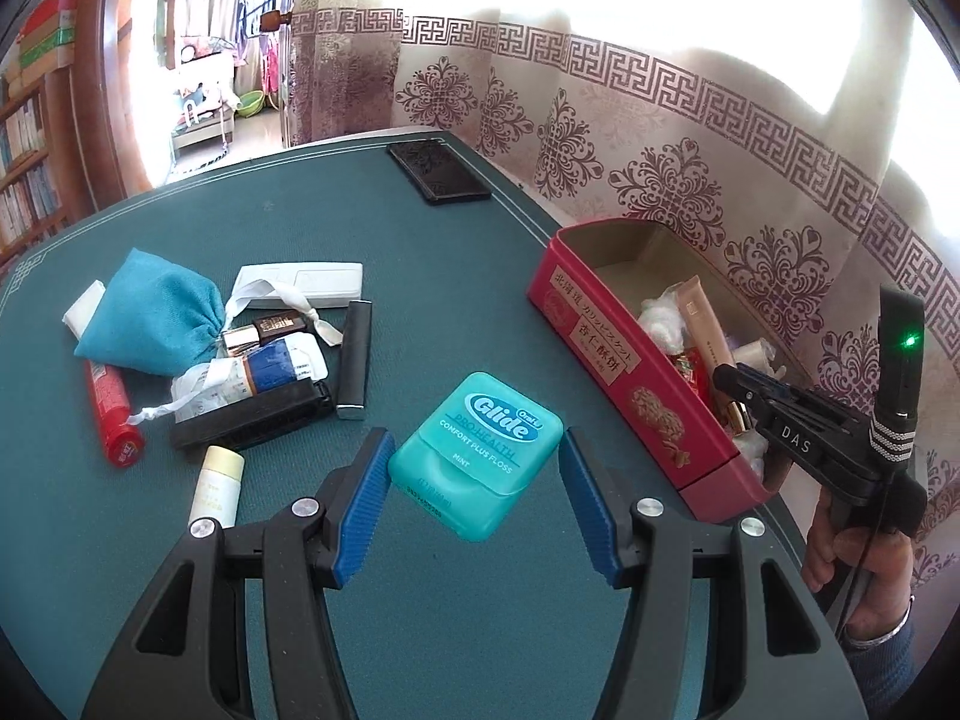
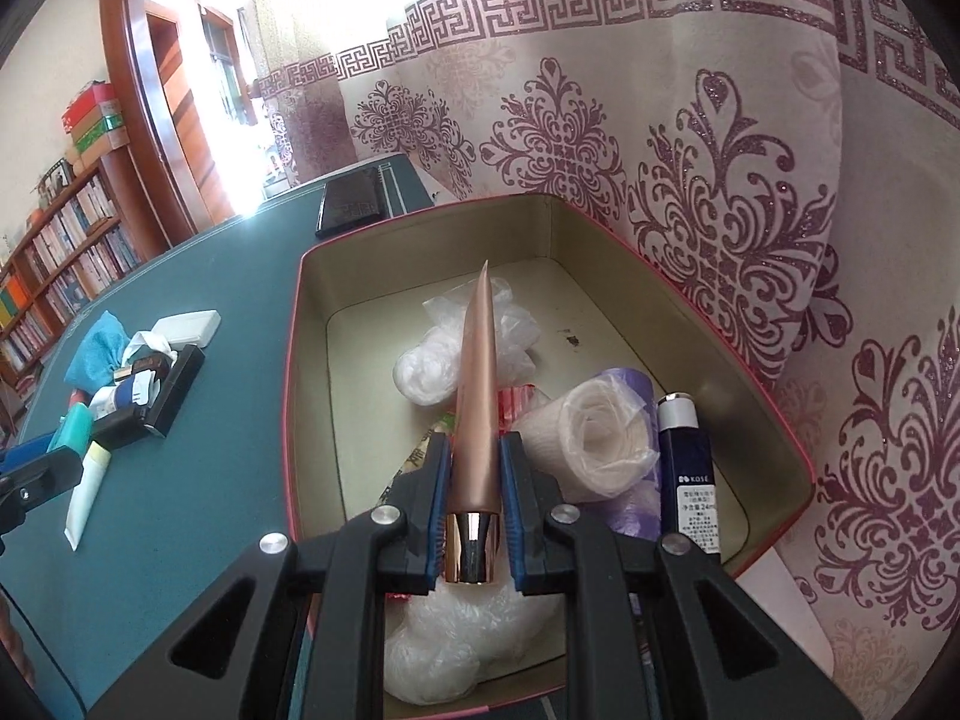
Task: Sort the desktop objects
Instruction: 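Carry the floss box into the tin box with the left tool while the right tool releases the tube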
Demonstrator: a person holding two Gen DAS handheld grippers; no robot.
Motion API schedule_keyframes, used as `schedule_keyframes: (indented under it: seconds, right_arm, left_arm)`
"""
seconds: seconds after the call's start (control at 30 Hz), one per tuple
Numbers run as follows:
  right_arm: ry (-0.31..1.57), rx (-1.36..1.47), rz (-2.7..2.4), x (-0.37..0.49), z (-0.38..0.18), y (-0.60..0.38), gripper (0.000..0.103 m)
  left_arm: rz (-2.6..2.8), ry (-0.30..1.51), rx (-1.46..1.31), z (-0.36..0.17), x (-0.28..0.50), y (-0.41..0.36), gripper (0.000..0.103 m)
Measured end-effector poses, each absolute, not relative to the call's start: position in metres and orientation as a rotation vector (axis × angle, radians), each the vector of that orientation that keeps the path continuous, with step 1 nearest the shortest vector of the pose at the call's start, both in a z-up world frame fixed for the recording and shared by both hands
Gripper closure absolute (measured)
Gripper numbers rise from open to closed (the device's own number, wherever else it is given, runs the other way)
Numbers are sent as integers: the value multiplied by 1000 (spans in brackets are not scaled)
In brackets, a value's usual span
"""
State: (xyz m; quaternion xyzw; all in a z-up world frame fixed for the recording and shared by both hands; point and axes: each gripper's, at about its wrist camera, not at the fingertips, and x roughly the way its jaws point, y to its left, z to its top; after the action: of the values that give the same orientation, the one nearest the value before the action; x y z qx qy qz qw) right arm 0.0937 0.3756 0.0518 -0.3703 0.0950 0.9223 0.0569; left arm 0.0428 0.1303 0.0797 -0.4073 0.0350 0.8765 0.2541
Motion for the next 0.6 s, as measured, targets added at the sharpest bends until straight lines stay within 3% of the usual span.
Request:
schedule_keyframes:
  seconds: [0.3, 0.37, 0.5, 0.6]
  right_arm:
    - [316, -1074, 2841, 108, 54, 381, 83]
    - [326, -1050, 2860, 113, 57, 381, 79]
    - [341, -1025, 2890, 120, 63, 381, 60]
    - [329, -1009, 2893, 124, 64, 380, 57]
  left_arm:
    - [2275, 117, -1061, 93, 37, 196, 43]
    - [2258, 124, -1047, 95, 35, 210, 43]
    - [2223, 123, -1048, 95, 28, 234, 42]
    - [2200, 119, -1061, 92, 21, 247, 42]
